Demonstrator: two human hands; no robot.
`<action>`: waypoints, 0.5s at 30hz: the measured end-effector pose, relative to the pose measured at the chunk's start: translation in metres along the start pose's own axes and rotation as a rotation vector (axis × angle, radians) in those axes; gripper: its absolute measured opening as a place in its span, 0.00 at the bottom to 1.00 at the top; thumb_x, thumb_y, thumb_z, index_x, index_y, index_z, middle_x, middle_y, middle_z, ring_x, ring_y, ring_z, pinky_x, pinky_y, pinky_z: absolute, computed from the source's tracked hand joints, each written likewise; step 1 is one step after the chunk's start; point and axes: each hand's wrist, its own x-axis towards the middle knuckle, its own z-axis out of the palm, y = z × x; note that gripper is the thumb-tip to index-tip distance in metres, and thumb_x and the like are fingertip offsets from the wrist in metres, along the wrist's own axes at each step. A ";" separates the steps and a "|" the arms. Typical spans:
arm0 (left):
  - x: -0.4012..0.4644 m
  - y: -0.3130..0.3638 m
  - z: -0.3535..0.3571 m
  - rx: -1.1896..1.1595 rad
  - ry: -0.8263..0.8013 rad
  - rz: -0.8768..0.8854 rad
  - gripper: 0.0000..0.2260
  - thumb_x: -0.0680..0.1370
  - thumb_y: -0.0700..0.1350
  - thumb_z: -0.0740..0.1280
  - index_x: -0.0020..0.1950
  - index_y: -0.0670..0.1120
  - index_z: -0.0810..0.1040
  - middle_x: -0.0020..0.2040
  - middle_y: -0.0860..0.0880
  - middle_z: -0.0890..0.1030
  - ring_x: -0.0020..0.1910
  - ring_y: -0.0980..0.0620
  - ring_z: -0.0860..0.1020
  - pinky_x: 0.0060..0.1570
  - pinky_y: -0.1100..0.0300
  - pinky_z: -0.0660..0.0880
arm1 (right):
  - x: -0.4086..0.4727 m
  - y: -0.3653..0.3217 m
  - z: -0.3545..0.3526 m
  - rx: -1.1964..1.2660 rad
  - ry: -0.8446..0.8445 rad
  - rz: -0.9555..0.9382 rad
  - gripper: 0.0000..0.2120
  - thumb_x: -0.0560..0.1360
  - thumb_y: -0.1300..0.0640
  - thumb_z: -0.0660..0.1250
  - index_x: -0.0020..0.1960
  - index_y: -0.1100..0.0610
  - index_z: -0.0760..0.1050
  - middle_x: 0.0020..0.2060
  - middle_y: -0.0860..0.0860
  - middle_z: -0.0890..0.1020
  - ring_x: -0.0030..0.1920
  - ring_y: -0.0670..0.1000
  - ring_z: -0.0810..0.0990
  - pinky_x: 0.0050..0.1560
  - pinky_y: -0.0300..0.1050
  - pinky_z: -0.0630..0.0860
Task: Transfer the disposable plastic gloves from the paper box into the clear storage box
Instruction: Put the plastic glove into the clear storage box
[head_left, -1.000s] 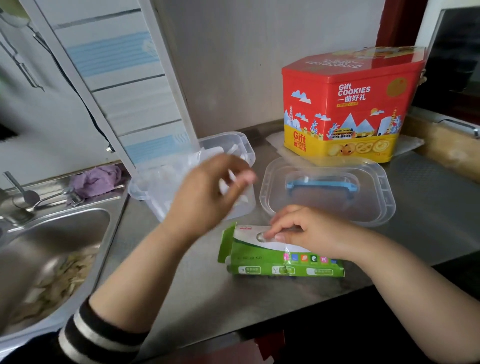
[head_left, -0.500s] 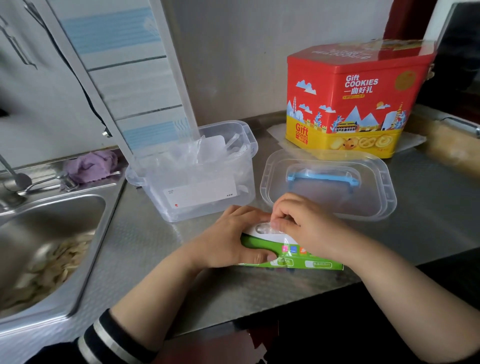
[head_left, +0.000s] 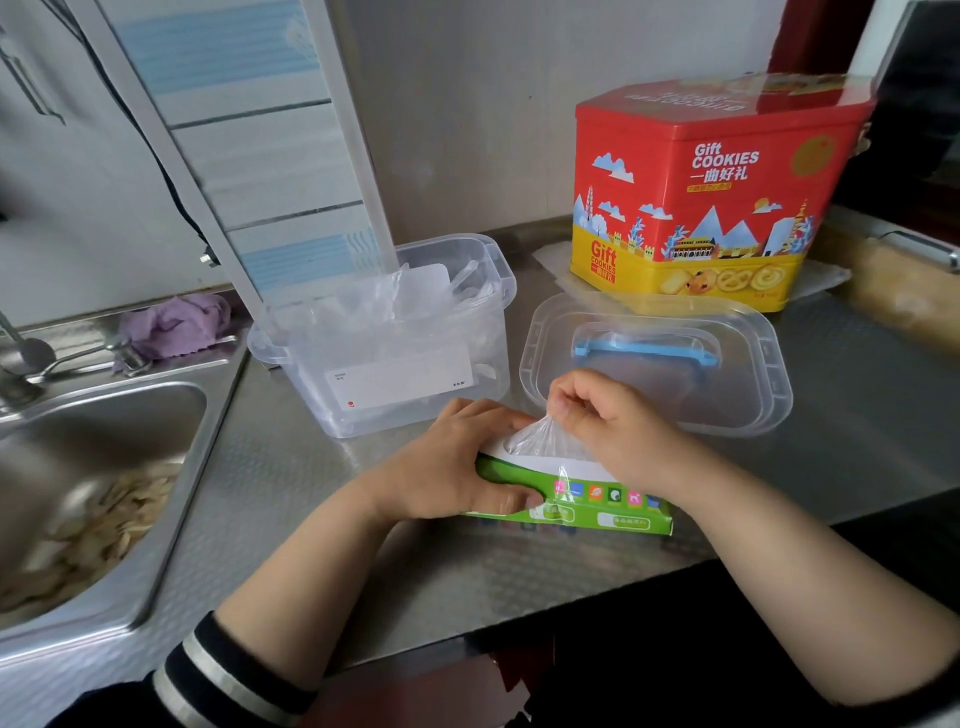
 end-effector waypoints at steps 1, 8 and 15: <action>0.000 0.000 0.000 -0.003 0.000 -0.005 0.24 0.63 0.66 0.69 0.56 0.74 0.65 0.57 0.64 0.70 0.62 0.61 0.63 0.61 0.74 0.60 | 0.000 -0.002 -0.001 0.046 0.006 -0.012 0.09 0.79 0.58 0.63 0.41 0.49 0.72 0.36 0.40 0.78 0.39 0.39 0.73 0.49 0.41 0.70; 0.001 -0.005 0.003 -0.027 0.025 0.001 0.22 0.63 0.66 0.69 0.55 0.74 0.66 0.57 0.65 0.71 0.62 0.60 0.63 0.59 0.77 0.60 | -0.003 -0.009 -0.001 -0.289 -0.041 -0.077 0.10 0.68 0.50 0.77 0.37 0.43 0.75 0.44 0.44 0.74 0.42 0.42 0.74 0.47 0.43 0.72; 0.004 -0.008 0.007 -0.017 0.028 0.002 0.27 0.63 0.67 0.68 0.59 0.63 0.71 0.57 0.59 0.73 0.60 0.58 0.64 0.58 0.76 0.60 | -0.005 -0.006 0.014 -0.406 0.119 -0.304 0.05 0.75 0.54 0.69 0.40 0.52 0.79 0.40 0.41 0.75 0.42 0.43 0.71 0.43 0.50 0.74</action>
